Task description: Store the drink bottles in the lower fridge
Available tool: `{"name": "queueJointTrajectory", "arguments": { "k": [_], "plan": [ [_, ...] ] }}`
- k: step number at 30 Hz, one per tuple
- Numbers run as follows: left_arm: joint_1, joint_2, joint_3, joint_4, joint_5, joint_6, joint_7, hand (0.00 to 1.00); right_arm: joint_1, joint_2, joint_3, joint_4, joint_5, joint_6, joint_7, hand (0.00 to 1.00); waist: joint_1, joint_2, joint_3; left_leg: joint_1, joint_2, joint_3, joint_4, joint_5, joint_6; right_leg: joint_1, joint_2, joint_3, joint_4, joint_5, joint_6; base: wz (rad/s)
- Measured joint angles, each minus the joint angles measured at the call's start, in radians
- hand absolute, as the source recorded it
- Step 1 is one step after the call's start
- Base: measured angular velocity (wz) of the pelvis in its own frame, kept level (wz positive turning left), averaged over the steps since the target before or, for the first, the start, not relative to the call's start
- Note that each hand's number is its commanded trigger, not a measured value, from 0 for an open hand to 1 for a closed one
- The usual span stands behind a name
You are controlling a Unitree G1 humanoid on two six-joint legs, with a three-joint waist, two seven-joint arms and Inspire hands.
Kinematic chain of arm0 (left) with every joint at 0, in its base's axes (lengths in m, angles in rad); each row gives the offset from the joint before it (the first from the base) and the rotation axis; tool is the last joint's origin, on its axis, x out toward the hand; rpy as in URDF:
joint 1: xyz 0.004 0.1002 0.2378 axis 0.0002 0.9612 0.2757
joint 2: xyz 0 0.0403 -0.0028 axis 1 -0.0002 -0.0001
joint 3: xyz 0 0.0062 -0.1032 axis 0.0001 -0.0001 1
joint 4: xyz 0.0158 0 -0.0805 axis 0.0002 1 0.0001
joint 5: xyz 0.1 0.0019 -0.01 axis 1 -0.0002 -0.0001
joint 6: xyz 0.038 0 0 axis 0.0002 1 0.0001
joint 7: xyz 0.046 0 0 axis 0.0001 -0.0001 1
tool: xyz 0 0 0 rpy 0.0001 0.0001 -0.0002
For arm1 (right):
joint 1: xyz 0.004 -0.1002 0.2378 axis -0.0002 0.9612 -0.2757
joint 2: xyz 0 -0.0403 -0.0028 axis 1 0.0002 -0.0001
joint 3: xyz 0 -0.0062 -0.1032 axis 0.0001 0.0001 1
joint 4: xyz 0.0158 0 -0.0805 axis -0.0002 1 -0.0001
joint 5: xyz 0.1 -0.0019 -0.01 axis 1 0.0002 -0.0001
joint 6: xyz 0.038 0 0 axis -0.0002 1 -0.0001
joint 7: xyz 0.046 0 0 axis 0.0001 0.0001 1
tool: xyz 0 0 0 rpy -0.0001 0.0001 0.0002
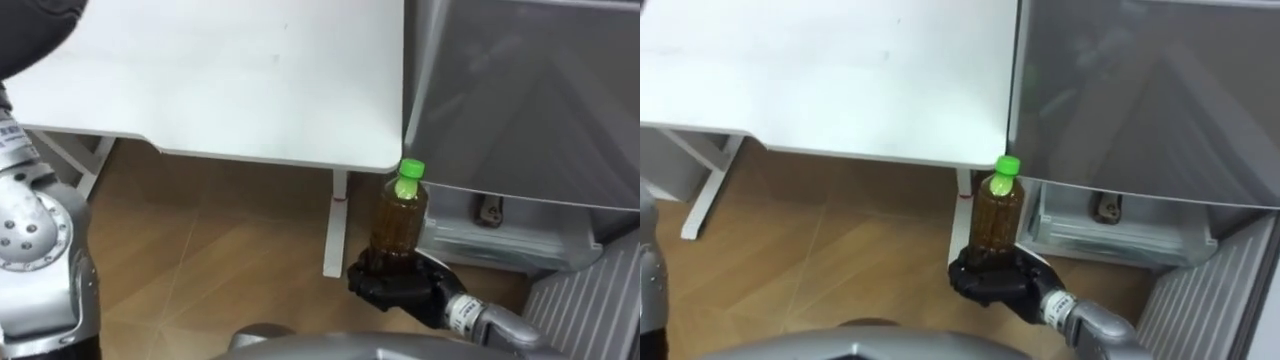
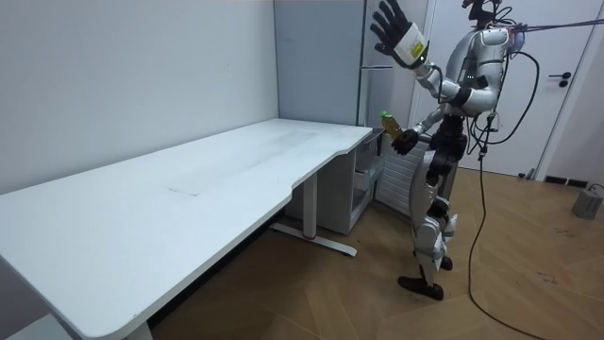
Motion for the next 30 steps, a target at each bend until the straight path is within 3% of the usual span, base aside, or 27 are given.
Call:
{"name": "queueJointTrajectory", "arguments": {
  "k": [3,7,13,16,18,21,28,30],
  "plan": [
    [0.009,0.0,0.006,0.086,-0.024,0.02,0.072,0.0,0.001,-0.001,0.0,-0.001,0.002,0.007,-0.029,1.0,0.02,-0.002,-0.0015,-0.001,-0.001,-0.005,-0.002,0.0,0.0,0.0,-0.001,-0.002,-0.001,0.0,0.0,0.01],
    [0.065,-0.001,0.01,0.223,-0.052,0.029,0.119,0.0,0.008,-0.002,-0.001,-0.03,0.001,0.038,-0.049,1.0,0.019,-0.003,-0.004,0.001,-0.002,-0.004,-0.005,0.0,0.0,0.002,-0.001,-0.008,-0.002,0.0,0.0,0.02],
    [0.132,-0.004,-0.057,0.537,-0.179,0.069,0.173,0.0,0.006,0.012,0.01,-0.031,0.004,0.055,-0.104,1.0,0.027,-0.02,-0.0085,0.018,0.0,0.006,-0.024,0.0,0.0,0.006,-0.001,0.005,-0.006,0.0,0.0,-0.06],
    [0.135,-0.004,-0.118,0.677,-0.26,0.101,0.201,0.0,-0.007,0.019,0.023,-0.031,0.02,0.079,-0.124,1.0,0.025,-0.043,-0.0081,0.016,0.0,0.006,-0.026,0.0,0.0,0.003,-0.001,0.004,-0.004,0.0,0.0,0.0],
    [0.139,-0.004,-0.194,0.797,-0.306,0.141,0.201,0.0,-0.024,0.021,0.041,-0.031,0.04,0.093,-0.14,1.0,0.021,-0.048,-0.007,0.014,0.0,0.005,-0.026,0.0,0.0,0.002,-0.001,0.004,-0.002,0.0,0.001,0.0],
    [0.144,-0.005,-0.262,0.886,-0.375,0.166,0.192,0.0,-0.038,0.028,0.049,-0.03,0.088,0.12,-0.156,1.0,0.023,-0.046,-0.0063,0.015,0.001,0.008,-0.033,-0.001,0.0,0.0,0.0,0.005,-0.001,0.0,0.0,0.0],
    [0.203,-0.006,-0.268,1.049,-0.415,0.23,0.115,0.0,-0.041,0.027,0.073,-0.025,0.213,0.149,-0.191,1.0,0.012,-0.046,-0.0053,0.015,0.001,0.01,-0.034,-0.001,0.0,0.001,0.0,0.006,-0.004,0.0,0.0,0.0],
    [0.22,-0.008,-0.273,1.078,-0.455,0.266,0.07,0.0,-0.041,0.02,0.081,-0.025,0.258,0.153,-0.193,1.0,0.01,-0.045,-0.0041,0.012,0.001,0.01,-0.034,-0.002,0.0,-0.001,0.0,0.006,-0.003,0.0,0.0,0.0]
  ]
}}
